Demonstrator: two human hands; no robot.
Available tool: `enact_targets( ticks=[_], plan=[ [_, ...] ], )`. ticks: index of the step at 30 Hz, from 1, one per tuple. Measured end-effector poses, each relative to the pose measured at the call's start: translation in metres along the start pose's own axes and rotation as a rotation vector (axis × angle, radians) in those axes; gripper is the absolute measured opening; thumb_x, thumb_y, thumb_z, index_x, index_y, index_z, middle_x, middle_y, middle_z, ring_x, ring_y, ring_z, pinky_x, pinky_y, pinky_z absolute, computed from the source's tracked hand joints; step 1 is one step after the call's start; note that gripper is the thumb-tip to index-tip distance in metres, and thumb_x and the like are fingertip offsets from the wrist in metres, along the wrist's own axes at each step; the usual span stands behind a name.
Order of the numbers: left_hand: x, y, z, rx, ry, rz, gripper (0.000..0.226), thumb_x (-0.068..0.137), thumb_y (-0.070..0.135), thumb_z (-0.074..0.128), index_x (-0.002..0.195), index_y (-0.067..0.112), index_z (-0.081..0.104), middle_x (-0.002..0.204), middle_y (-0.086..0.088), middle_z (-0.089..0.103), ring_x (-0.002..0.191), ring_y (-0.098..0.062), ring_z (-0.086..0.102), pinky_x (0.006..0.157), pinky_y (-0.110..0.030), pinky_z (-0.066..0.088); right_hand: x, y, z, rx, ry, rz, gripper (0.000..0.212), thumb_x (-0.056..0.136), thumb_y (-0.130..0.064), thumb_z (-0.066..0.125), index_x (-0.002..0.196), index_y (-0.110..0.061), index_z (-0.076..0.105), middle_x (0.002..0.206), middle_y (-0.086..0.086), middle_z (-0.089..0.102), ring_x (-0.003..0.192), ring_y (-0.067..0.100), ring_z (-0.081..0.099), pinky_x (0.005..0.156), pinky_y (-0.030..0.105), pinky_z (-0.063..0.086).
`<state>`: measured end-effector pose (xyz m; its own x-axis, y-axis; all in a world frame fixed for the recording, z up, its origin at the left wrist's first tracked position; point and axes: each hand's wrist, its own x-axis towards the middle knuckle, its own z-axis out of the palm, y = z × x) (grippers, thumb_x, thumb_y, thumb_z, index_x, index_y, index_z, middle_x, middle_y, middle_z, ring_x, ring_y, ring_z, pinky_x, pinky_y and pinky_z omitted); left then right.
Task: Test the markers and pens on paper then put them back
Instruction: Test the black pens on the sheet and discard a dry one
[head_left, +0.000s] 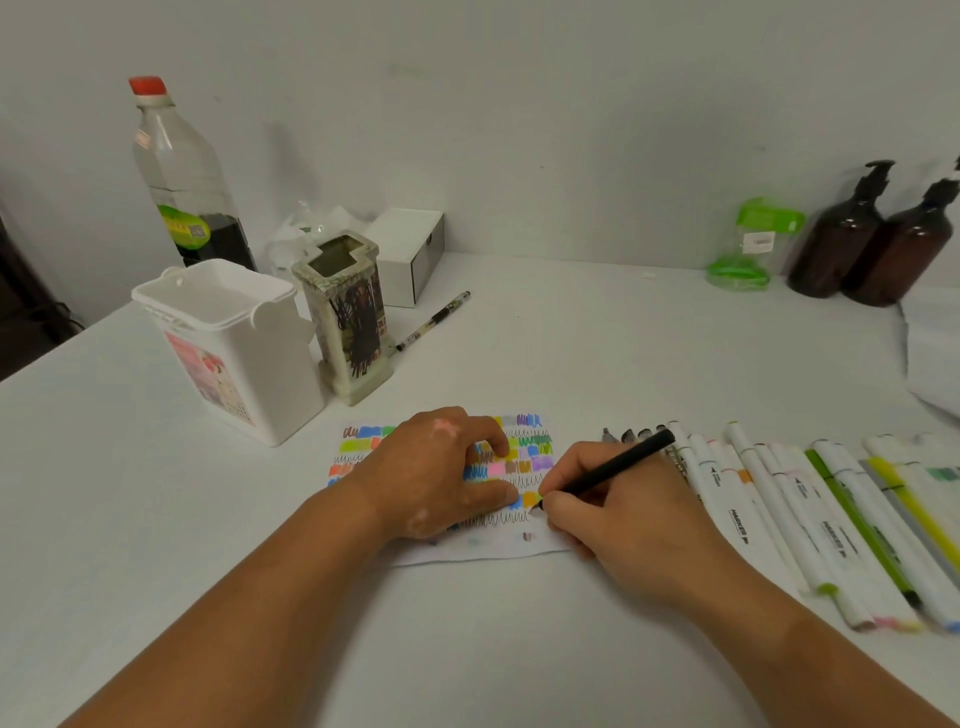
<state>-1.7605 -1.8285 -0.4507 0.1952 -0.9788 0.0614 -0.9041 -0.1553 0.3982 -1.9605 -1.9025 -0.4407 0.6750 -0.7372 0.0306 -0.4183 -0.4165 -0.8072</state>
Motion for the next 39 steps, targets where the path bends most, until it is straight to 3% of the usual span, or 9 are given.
enact_targets(
  ticks=[14, 22, 30, 35, 39],
  plan=[
    [0.001, 0.001, 0.0, 0.001, 0.001, -0.002, 0.041, 0.082, 0.062, 0.068, 0.116, 0.04, 0.06, 0.085, 0.021, 0.045, 0.076, -0.003, 0.049, 0.063, -0.015, 0.033, 0.0, -0.002, -0.002, -0.06, -0.009, -0.02, 0.012, 0.08, -0.019, 0.071, 0.073, -0.028, 0.07, 0.067, -0.012, 0.069, 0.058, 0.004, 0.062, 0.053, 0.016, 0.046],
    [0.0, 0.001, 0.0, 0.0, -0.001, 0.0, 0.041, 0.081, 0.062, 0.068, 0.116, 0.041, 0.06, 0.085, 0.021, 0.046, 0.076, -0.003, 0.05, 0.062, -0.015, 0.033, -0.001, -0.002, -0.003, -0.105, 0.018, -0.006, 0.011, 0.083, -0.022, 0.071, 0.074, -0.029, 0.068, 0.073, -0.019, 0.069, 0.069, 0.0, 0.064, 0.054, 0.011, 0.047],
    [-0.001, 0.0, -0.001, -0.003, -0.01, -0.014, 0.042, 0.08, 0.064, 0.068, 0.114, 0.042, 0.059, 0.085, 0.02, 0.048, 0.076, -0.003, 0.05, 0.062, -0.014, 0.033, -0.001, -0.002, -0.004, -0.112, 0.037, 0.001, 0.015, 0.082, -0.02, 0.069, 0.07, -0.027, 0.065, 0.068, -0.013, 0.067, 0.06, 0.002, 0.06, 0.051, 0.013, 0.044],
    [-0.002, 0.004, -0.003, -0.052, -0.018, -0.054, 0.044, 0.085, 0.056, 0.067, 0.123, 0.041, 0.051, 0.087, 0.018, 0.05, 0.078, -0.005, 0.052, 0.064, -0.016, 0.037, 0.002, -0.002, -0.015, 0.16, 0.22, 0.041, 0.017, 0.085, -0.012, 0.067, 0.072, -0.022, 0.067, 0.062, -0.001, 0.07, 0.049, 0.007, 0.062, 0.048, 0.02, 0.047],
    [-0.002, 0.008, -0.007, -0.202, 0.05, -0.09, 0.027, 0.099, 0.021, 0.054, 0.121, 0.034, 0.045, 0.092, 0.012, 0.06, 0.076, -0.01, 0.059, 0.063, -0.019, 0.051, 0.002, -0.001, -0.026, 0.43, 0.261, 0.043, 0.019, 0.089, -0.005, 0.068, 0.075, -0.016, 0.067, 0.063, 0.008, 0.07, 0.048, 0.013, 0.06, 0.046, 0.02, 0.048]
  ],
)
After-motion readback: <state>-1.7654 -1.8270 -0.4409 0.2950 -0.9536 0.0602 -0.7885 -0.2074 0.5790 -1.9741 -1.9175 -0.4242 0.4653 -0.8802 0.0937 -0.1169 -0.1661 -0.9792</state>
